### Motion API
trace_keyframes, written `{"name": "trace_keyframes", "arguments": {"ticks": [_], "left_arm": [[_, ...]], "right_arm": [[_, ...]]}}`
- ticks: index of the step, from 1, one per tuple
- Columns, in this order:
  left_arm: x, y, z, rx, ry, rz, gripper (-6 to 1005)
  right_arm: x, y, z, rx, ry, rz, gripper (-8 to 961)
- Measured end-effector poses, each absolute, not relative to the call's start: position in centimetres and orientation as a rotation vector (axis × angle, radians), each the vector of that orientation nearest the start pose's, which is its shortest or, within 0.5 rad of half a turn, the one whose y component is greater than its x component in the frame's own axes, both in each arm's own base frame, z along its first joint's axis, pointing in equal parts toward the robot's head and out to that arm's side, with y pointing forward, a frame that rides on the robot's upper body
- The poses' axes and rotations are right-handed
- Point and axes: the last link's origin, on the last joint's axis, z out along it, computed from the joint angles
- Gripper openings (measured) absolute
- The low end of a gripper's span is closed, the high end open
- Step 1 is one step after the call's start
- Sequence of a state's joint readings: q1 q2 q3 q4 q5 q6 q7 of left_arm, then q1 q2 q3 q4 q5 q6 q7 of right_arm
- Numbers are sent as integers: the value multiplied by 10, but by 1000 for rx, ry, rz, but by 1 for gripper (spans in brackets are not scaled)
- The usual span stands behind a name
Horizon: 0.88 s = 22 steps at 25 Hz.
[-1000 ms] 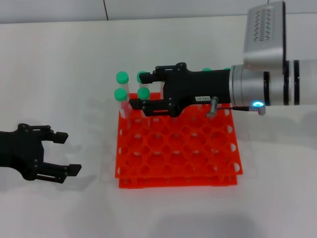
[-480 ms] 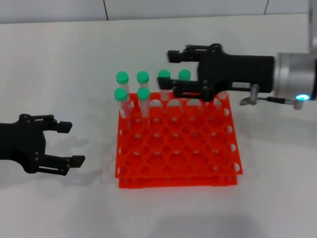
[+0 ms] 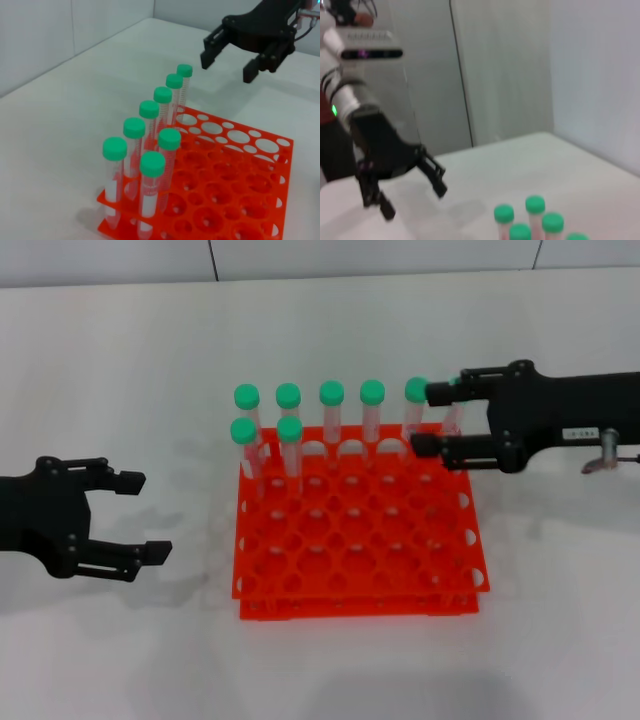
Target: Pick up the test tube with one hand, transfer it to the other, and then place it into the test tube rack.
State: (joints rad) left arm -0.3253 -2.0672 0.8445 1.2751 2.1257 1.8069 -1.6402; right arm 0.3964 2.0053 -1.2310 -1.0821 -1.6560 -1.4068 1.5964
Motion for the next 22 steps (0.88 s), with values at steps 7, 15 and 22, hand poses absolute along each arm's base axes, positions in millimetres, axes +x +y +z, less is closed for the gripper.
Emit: {"name": "trace_keyframes", "arguments": {"ticks": [7,15,22], "left_arm": [[-258,287,67,-2860,-475,-254,893],[-259,286,67,-2843,-438,-314,893],[-260,285,67,-2834,-423,-330,893]], "right_arm": [[211,334,26,-2803,293,470,638],[223,334,32,-2770,320,427,636],[224,334,31,-2769,325,421,634]]}}
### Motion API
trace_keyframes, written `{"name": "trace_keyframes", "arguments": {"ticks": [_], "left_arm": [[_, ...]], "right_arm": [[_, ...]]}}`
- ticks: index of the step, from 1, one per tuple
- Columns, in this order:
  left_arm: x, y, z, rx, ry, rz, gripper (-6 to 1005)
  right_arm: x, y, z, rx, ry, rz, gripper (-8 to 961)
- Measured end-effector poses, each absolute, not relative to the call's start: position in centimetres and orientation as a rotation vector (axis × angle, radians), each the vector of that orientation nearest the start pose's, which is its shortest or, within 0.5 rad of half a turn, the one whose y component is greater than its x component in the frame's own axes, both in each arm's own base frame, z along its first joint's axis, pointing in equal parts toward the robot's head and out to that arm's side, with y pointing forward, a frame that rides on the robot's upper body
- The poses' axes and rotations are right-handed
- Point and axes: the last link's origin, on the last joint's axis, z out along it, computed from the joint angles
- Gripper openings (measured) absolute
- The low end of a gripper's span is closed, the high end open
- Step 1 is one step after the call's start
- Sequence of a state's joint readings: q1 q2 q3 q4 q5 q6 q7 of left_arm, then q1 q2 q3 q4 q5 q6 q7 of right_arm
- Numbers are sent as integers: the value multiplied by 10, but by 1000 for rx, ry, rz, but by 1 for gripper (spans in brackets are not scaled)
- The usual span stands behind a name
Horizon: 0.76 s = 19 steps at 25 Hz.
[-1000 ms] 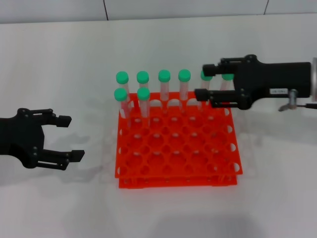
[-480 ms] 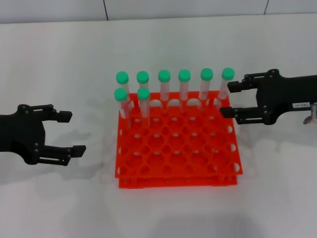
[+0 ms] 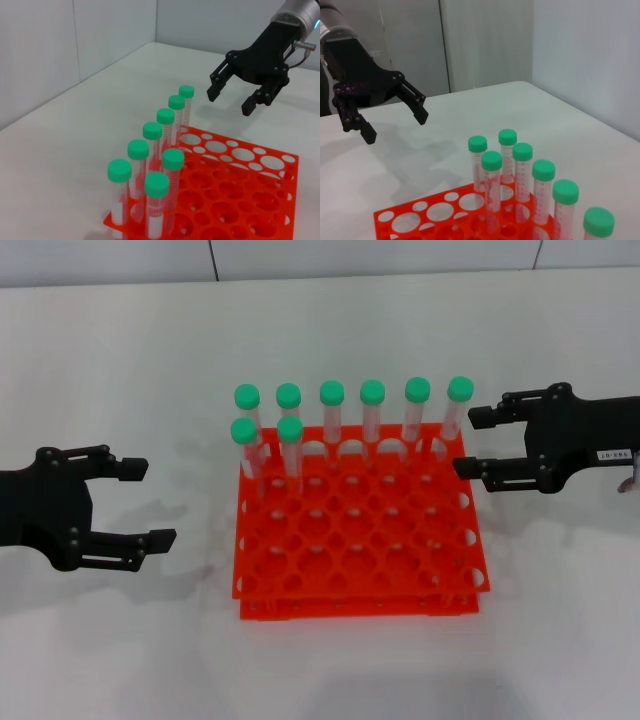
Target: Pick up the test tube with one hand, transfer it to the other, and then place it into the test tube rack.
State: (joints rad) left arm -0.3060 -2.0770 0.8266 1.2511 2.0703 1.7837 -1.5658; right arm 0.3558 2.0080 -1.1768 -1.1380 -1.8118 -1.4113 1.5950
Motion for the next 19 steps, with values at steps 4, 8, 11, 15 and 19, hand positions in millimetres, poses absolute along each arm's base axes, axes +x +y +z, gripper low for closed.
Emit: {"name": "trace_keyframes", "arguments": {"ticks": [4,8,11,15,19], "left_arm": [[-260,285,67,-2834,-421,-332,893],[-260,284,67,-2839,-425,-334,893],[-260,284,67,-2839,-429,-335,893],[-261,283,67,-2841,-433,-336,893],[-260,283,67,-2841,-433,-335,893]], "right_arm": [[223,334,31,-2771,325,424,633],[222,333,30,-2778,325,429,632],[222,332,29,-2782,323,429,632],[222,332,29,-2785,323,429,632],[221,332,28,-2788,322,430,632]]}}
